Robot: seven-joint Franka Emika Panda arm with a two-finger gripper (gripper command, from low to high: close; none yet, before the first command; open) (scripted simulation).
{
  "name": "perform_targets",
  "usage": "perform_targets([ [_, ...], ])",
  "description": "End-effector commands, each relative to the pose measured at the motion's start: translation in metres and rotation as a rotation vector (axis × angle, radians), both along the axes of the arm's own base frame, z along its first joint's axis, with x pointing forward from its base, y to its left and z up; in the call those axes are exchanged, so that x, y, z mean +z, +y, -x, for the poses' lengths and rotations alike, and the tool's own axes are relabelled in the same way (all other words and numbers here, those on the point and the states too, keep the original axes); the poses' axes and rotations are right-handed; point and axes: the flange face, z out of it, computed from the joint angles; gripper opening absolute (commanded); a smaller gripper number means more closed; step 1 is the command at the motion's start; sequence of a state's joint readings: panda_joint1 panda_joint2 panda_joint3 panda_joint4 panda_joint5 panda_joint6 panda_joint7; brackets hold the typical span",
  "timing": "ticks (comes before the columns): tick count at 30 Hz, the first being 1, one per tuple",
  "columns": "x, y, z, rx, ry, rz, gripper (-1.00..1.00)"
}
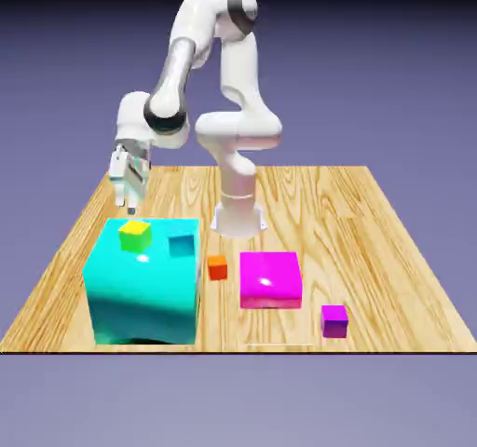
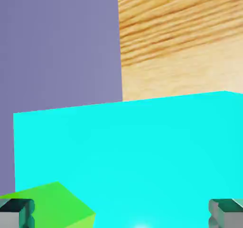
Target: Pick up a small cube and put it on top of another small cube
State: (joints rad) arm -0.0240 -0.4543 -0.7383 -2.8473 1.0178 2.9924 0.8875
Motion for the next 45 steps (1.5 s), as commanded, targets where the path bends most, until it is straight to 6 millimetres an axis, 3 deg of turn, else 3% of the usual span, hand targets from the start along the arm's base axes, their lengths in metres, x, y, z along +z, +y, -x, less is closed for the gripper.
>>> perform_targets([
  [1, -0.008, -0.004, 0.010, -0.063, -0.003, -0.045, 0.00],
  [5, -0.037, -0.017, 0.051, -0.317, -0.021, -0.220, 0.00],
  [13, -0.080, 0.007, 0.080, -0.661, -0.004, -0.472, 0.00],
  [23, -0.100, 0.103, 0.034, -0.706, 0.096, -0.610, 0.00],
  [33, -0.117, 0.206, 0.028, -0.776, 0.232, -0.693, 0.00],
  [36, -0.127, 0.211, 0.046, -0.883, 0.278, -0.686, 0.00],
  [45, -0.169, 0.212, 0.030, -0.886, 0.265, -0.678, 0.00],
])
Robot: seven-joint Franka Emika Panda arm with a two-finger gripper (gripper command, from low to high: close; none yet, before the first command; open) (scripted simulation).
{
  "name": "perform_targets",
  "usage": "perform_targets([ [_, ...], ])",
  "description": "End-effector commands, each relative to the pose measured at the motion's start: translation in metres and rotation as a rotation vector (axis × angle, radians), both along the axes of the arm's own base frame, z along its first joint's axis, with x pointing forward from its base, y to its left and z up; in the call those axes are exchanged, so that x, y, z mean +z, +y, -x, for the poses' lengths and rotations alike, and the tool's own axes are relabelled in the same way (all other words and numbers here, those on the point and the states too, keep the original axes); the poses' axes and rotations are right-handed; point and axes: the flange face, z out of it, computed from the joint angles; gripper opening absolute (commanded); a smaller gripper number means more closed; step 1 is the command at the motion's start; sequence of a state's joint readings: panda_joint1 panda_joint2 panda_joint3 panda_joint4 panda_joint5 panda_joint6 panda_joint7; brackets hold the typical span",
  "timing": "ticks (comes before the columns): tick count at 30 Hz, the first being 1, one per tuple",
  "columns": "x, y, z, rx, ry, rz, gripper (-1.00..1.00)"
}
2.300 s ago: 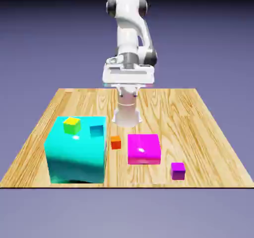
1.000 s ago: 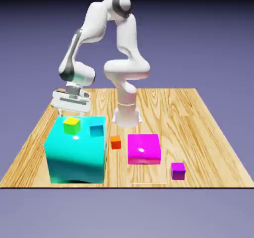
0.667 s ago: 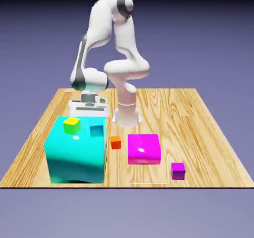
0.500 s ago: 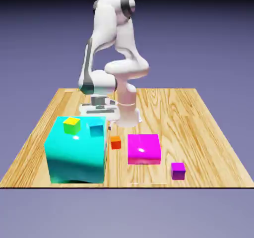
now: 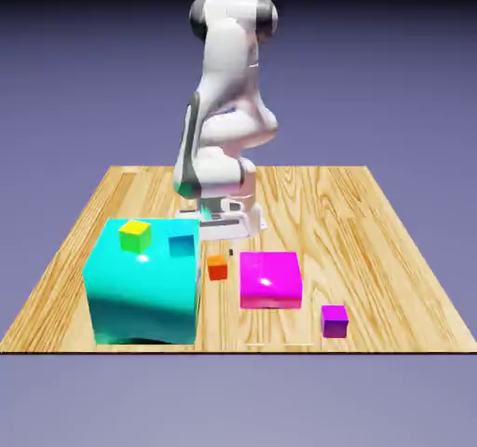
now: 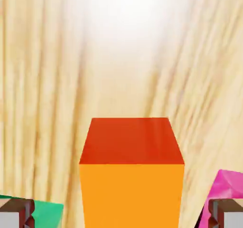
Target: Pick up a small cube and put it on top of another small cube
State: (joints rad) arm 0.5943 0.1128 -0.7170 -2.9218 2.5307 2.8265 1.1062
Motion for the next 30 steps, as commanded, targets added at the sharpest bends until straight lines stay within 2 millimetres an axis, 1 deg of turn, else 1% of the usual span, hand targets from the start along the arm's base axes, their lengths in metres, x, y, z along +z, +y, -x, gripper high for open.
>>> perform_targets([
  [1, -0.006, 0.000, -0.001, 0.001, 0.001, -0.002, 0.00],
  [4, -0.024, 0.002, -0.003, 0.005, 0.007, -0.013, 0.00],
  [5, -0.024, 0.002, -0.003, 0.005, 0.007, -0.013, -1.00],
  [6, -0.024, 0.002, -0.003, 0.005, 0.007, -0.013, -1.00],
  [11, 0.006, 0.000, 0.001, -0.001, -0.001, 0.001, -1.00],
  [17, 0.037, -0.002, 0.014, 0.002, 0.005, -0.008, -1.00],
  [18, 0.042, -0.002, 0.016, 0.004, 0.007, -0.013, -1.00],
  [19, 0.042, -0.002, 0.016, 0.004, 0.007, -0.013, -1.00],
  [20, 0.045, -0.013, 0.003, -0.022, -0.025, 0.003, -1.00],
  [23, 0.046, -0.053, -0.005, -0.023, -0.065, 0.061, -1.00],
  [27, 0.047, -0.108, -0.005, -0.016, -0.099, 0.139, -1.00],
  [30, 0.049, -0.149, 0.002, -0.006, -0.112, 0.194, -1.00],
])
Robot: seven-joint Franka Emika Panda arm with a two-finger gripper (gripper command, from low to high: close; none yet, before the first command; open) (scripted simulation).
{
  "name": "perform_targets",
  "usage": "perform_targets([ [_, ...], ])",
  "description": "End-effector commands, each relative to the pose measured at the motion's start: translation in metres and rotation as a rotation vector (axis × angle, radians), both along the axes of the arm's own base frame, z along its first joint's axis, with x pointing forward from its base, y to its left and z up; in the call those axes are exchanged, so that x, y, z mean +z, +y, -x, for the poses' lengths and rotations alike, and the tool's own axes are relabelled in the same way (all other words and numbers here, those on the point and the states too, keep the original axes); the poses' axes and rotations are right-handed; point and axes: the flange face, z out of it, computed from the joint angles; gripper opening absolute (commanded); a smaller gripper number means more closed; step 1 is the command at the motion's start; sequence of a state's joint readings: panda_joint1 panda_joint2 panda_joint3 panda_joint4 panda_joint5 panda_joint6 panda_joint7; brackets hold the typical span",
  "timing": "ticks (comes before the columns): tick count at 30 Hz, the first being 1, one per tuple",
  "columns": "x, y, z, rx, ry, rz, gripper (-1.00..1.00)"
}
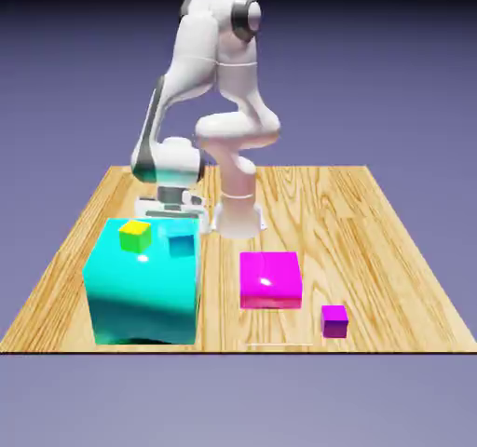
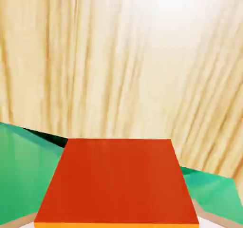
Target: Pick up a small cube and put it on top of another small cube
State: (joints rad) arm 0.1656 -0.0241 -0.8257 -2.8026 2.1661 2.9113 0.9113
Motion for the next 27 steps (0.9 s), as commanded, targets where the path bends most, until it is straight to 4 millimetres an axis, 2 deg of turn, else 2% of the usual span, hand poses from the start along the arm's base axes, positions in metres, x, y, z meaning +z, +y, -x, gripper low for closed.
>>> perform_targets([
  [1, 0.001, -0.010, -0.002, 0.021, -0.008, 0.015, -1.00],
  [7, 0.016, -0.079, -0.002, 0.086, -0.071, 0.074, -1.00],
  [14, 0.031, -0.153, 0.019, 0.173, -0.089, 0.106, -1.00],
  [18, 0.062, -0.165, -0.029, 0.278, -0.178, 0.047, -1.00],
  [23, 0.109, -0.167, -0.083, 0.415, -0.225, -0.040, -1.00],
  [24, 0.119, -0.166, -0.093, 0.441, -0.224, -0.058, -1.00],
  [27, 0.137, -0.146, -0.116, 0.444, -0.218, -0.114, -1.00],
])
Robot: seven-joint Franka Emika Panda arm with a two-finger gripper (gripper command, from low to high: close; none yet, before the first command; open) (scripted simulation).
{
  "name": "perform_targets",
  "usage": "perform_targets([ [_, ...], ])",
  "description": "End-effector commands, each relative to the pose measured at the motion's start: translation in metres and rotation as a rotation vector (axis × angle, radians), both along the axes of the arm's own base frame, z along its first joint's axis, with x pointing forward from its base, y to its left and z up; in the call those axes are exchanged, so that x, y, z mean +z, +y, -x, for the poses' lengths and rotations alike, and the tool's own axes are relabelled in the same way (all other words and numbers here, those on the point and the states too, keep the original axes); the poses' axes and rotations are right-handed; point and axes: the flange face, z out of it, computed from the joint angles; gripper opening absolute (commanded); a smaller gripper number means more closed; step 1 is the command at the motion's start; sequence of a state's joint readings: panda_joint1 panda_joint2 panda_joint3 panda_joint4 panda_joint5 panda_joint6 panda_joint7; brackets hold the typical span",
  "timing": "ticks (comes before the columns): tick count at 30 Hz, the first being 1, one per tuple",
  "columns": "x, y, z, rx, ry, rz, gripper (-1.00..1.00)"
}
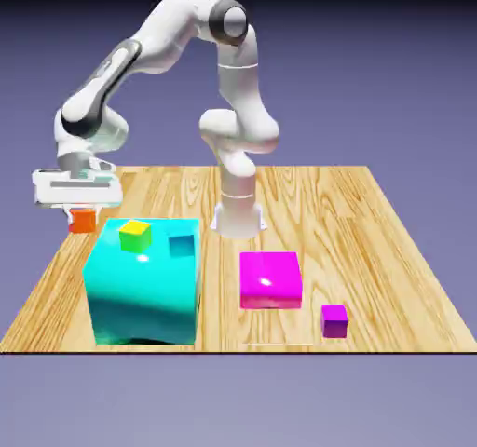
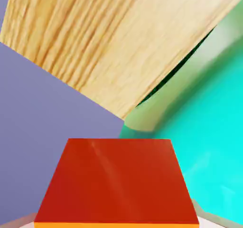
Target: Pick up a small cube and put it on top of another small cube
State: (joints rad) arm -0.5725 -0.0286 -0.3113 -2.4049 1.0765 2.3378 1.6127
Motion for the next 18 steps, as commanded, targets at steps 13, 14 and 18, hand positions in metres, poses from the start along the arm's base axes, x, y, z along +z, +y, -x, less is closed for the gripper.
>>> perform_targets([
  [13, 0.074, 0.111, -0.073, -0.008, 0.159, -0.126, -1.00],
  [14, 0.079, 0.121, -0.077, -0.013, 0.175, -0.128, -1.00],
  [18, 0.097, 0.159, -0.090, -0.041, 0.241, -0.126, -1.00],
])
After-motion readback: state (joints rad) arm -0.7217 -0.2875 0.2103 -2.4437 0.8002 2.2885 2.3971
